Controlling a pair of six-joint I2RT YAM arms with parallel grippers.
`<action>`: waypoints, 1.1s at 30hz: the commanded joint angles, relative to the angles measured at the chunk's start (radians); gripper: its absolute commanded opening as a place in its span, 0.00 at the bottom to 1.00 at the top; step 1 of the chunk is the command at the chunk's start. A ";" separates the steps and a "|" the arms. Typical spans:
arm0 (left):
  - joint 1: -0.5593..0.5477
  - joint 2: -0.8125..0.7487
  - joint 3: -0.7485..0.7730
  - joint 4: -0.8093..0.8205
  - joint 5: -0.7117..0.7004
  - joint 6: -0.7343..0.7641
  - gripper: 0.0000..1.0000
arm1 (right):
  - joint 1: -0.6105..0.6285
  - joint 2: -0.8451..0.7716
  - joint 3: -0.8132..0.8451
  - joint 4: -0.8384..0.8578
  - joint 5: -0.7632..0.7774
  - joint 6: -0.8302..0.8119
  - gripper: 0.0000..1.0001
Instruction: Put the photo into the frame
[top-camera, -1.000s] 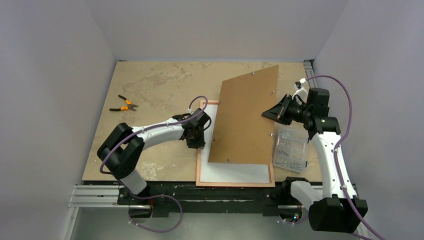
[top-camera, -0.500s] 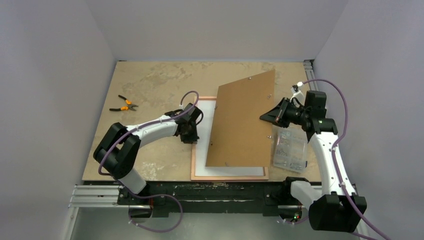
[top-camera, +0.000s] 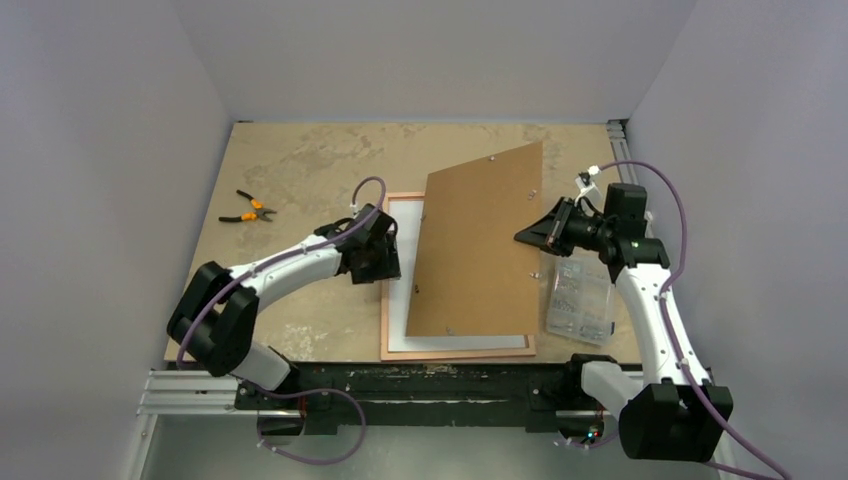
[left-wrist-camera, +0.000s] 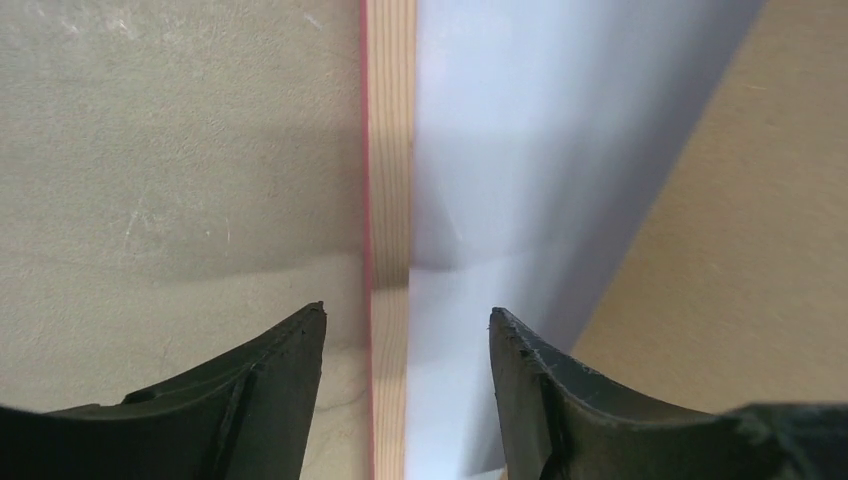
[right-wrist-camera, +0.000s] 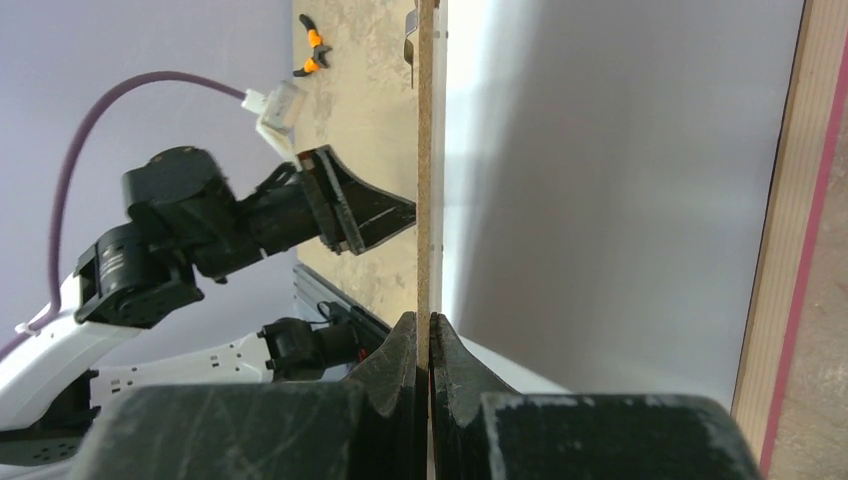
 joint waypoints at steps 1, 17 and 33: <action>0.011 -0.152 -0.023 0.036 0.009 0.026 0.63 | 0.006 0.010 0.029 0.099 -0.079 0.017 0.00; 0.116 -0.376 -0.276 0.126 0.178 -0.013 0.59 | 0.149 0.139 0.066 0.164 -0.079 0.028 0.00; 0.118 -0.162 -0.292 0.218 0.165 0.005 0.43 | 0.172 0.242 0.061 0.131 -0.083 -0.028 0.00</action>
